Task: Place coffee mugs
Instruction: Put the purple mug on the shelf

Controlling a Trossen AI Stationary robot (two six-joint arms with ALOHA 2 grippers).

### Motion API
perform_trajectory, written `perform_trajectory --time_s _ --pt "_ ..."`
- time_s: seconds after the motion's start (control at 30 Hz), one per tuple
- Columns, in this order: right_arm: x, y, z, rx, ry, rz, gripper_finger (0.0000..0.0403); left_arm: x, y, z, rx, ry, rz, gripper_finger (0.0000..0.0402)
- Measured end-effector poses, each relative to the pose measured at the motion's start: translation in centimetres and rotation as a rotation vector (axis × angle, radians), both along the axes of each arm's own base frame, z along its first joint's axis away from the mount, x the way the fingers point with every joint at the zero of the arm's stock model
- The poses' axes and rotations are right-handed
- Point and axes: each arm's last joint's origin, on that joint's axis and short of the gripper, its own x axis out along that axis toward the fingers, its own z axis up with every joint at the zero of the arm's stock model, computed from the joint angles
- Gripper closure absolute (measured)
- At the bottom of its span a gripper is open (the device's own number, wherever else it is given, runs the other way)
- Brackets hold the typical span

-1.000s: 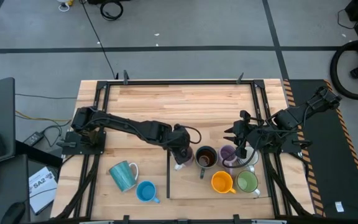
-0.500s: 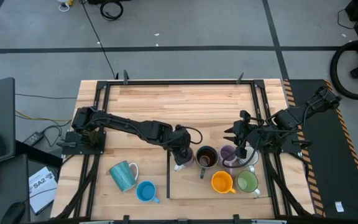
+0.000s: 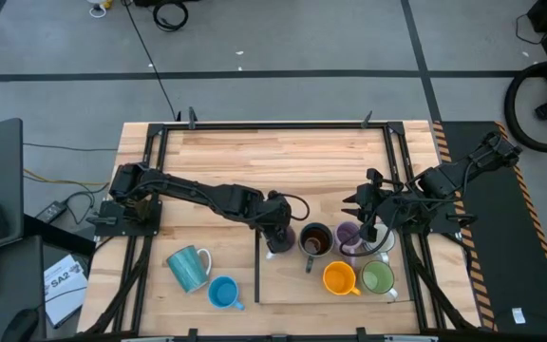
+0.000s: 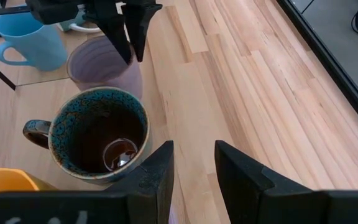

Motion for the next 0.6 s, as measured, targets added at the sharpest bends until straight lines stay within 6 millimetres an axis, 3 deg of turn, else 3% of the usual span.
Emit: perform_trajectory --time_s 0.33,0.6 --pt "0.01 0.0 0.0 0.0 0.0 0.0 0.0281 -0.04 -0.11 0.07 -0.045 0.006 -0.018 0.0295" --pt "0.0 0.0 0.0 0.0 0.0 0.0 0.0281 0.0 0.11 0.07 -0.056 0.007 -0.018 0.0289"
